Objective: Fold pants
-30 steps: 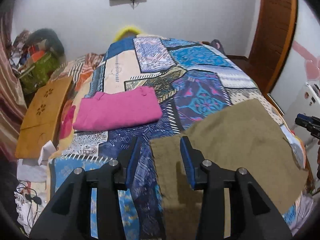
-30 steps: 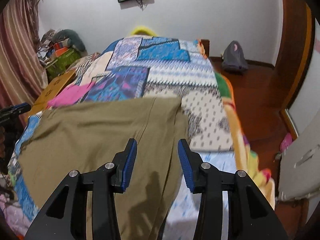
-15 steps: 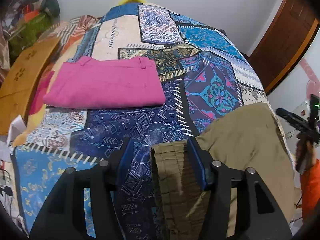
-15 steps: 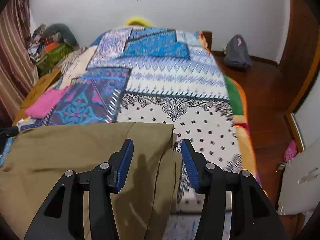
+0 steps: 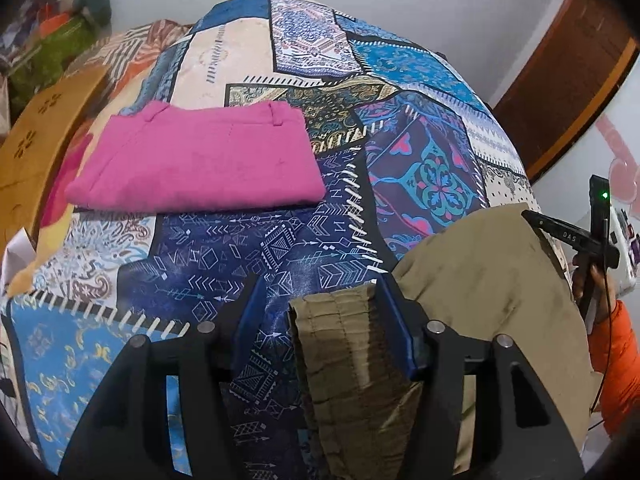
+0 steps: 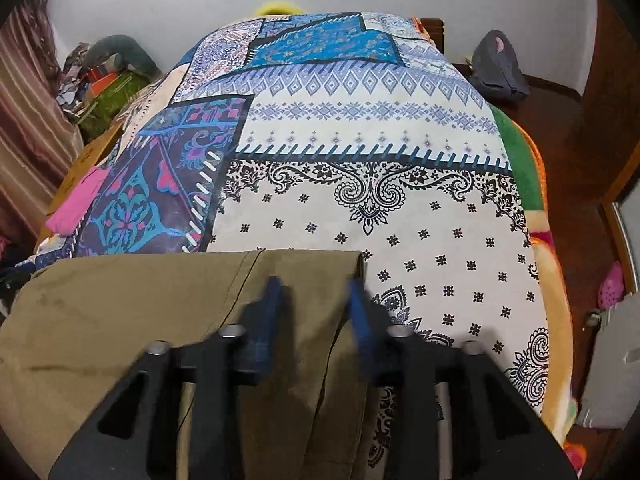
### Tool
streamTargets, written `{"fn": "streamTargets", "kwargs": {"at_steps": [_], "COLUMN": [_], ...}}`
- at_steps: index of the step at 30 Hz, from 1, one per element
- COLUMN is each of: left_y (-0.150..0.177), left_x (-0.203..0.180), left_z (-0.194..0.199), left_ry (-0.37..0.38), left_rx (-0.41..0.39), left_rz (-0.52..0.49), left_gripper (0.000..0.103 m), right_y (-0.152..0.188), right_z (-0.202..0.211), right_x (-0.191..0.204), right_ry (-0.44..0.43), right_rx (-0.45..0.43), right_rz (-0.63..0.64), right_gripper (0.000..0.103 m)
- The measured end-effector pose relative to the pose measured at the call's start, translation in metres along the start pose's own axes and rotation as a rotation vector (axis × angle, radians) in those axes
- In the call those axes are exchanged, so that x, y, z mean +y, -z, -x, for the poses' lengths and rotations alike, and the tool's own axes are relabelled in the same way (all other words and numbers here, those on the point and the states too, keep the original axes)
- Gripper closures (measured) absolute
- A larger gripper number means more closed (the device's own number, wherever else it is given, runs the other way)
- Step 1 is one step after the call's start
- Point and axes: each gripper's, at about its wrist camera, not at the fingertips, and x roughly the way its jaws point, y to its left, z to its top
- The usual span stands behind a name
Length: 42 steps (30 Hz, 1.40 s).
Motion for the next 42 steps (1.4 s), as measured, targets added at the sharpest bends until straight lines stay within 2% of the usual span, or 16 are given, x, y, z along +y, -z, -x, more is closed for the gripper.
{"fn": "streamTargets", "kwargs": {"at_steps": [6, 8, 12, 15, 18, 22, 25, 28, 31, 33, 35, 37, 42], "left_y": [0.004, 0.006, 0.007, 0.006, 0.004, 0.007, 0.017, 0.029, 0.049, 0.062, 0.078, 0.092, 0.125], "left_x": [-0.008, -0.011, -0.013, -0.014, -0.008, -0.005, -0.007, -0.011, -0.014, -0.017, -0.020, -0.024, -0.039], "left_z": [-0.001, -0.003, -0.007, -0.008, 0.006, 0.039, 0.069, 0.093, 0.120, 0.131, 0.140, 0.142, 0.129], "left_ry": [-0.091, -0.138, -0.187, -0.263, -0.254, -0.244, -0.221, -0.204, -0.173, -0.153, -0.122, -0.102, -0.026], "left_rx": [-0.028, -0.038, -0.045, -0.048, -0.051, -0.093, -0.111, -0.131, -0.155, -0.159, -0.163, -0.158, -0.082], "left_rz": [-0.051, -0.079, -0.094, -0.126, -0.098, -0.075, -0.058, -0.041, -0.021, -0.010, 0.012, 0.023, 0.038], "left_gripper": [0.044, 0.044, 0.044, 0.044, 0.044, 0.044, 0.043, 0.034, 0.029, 0.027, 0.026, 0.023, 0.022], "right_y": [0.003, 0.003, 0.000, -0.003, -0.006, -0.002, 0.003, 0.014, 0.027, 0.039, 0.053, 0.069, 0.102], "right_z": [0.007, 0.005, 0.001, 0.004, 0.022, 0.064, 0.097, 0.129, 0.155, 0.168, 0.177, 0.181, 0.175], "right_x": [0.010, 0.012, 0.014, 0.018, 0.020, 0.035, 0.052, 0.070, 0.089, 0.101, 0.114, 0.126, 0.144], "right_ry": [0.095, 0.125, 0.167, 0.183, 0.187, 0.173, 0.168, 0.136, 0.100, 0.082, 0.063, 0.056, 0.032], "right_rx": [-0.049, -0.045, -0.027, -0.009, -0.026, -0.086, -0.138, -0.186, -0.229, -0.252, -0.266, -0.271, -0.239], "right_rz": [0.076, 0.105, 0.126, 0.136, 0.121, 0.154, 0.188, 0.197, 0.208, 0.216, 0.221, 0.230, 0.237], "right_gripper": [0.096, 0.096, 0.096, 0.096, 0.090, 0.071, 0.070, 0.069, 0.060, 0.059, 0.058, 0.052, 0.048]}}
